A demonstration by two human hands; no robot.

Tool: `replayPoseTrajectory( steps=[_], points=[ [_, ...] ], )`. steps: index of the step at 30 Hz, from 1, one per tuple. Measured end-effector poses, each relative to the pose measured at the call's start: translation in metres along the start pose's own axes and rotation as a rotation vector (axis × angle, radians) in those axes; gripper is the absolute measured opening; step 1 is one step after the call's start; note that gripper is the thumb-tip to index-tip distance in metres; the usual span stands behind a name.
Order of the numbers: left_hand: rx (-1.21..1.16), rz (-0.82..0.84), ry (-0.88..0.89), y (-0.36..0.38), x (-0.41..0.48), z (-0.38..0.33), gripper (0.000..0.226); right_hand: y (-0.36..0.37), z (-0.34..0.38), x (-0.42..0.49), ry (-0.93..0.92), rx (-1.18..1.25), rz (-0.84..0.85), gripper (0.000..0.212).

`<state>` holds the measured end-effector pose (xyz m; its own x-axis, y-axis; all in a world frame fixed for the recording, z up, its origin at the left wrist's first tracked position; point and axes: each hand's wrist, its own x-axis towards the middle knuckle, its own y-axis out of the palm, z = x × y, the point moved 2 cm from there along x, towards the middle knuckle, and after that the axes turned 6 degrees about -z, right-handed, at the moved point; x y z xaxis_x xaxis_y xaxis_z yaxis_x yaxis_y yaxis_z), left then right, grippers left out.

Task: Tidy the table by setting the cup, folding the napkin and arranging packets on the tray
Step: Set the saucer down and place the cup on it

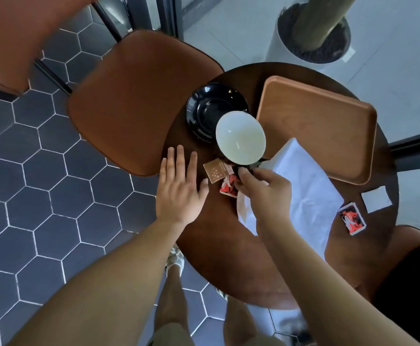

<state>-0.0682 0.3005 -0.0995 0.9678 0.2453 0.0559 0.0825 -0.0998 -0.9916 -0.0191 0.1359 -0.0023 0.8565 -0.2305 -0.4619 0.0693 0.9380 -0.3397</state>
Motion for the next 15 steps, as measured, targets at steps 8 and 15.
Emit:
replayPoseTrajectory(
  steps=[8, 15],
  points=[
    [0.019, -0.004, 0.001, 0.0, -0.001, 0.0, 0.068, 0.052, 0.033, 0.051, 0.063, 0.081, -0.05, 0.019],
    [0.005, -0.022, 0.001, 0.003, -0.001, 0.001, 0.068, 0.067, 0.033, 0.058, -0.048, -0.057, -0.138, 0.021]
  ],
)
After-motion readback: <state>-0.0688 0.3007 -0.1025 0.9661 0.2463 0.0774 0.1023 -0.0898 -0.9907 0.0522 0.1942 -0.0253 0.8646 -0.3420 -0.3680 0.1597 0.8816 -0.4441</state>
